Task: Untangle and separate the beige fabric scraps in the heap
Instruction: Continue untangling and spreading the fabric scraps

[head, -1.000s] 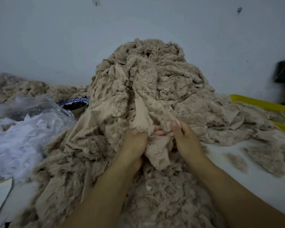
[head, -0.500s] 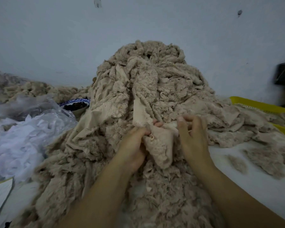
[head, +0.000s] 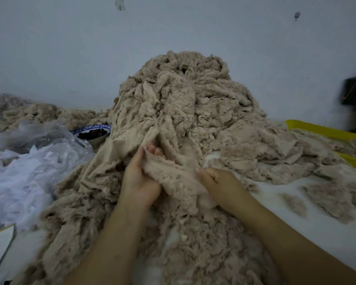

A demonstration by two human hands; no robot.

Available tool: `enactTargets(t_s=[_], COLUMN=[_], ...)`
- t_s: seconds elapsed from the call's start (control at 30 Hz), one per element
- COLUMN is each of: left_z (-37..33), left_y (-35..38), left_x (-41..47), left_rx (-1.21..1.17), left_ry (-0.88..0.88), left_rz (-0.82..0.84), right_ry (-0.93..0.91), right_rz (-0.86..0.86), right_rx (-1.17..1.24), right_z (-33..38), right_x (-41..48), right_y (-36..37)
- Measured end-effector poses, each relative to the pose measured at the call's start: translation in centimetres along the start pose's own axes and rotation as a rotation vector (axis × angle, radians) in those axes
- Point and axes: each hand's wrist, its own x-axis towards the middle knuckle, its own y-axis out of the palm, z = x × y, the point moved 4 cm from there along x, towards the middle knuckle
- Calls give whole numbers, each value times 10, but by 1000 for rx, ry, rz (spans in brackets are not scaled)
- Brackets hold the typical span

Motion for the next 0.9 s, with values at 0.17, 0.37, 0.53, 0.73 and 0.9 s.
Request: enactTargets(t_s=[0.17, 0.37, 0.53, 0.73, 0.9], left_z=[9, 56, 53, 23, 10], left_y=[5, 10, 11, 8, 6], left_x=[-1, -14, -14, -3, 1], left_rx=[148, 902, 603, 205, 142], left_ry=[34, 210, -84, -75, -9], left_rz=[56, 219, 118, 33, 48], right_ry=[175, -30, 18, -6, 87], right_rz=[-243, -211, 43, 238, 164], right_rx=[-99, 269, 295, 244, 300], right_z=[-27, -2, 4, -3, -9], right_x=[7, 0, 0, -1, -1], right_y=[-16, -11, 11, 17, 8])
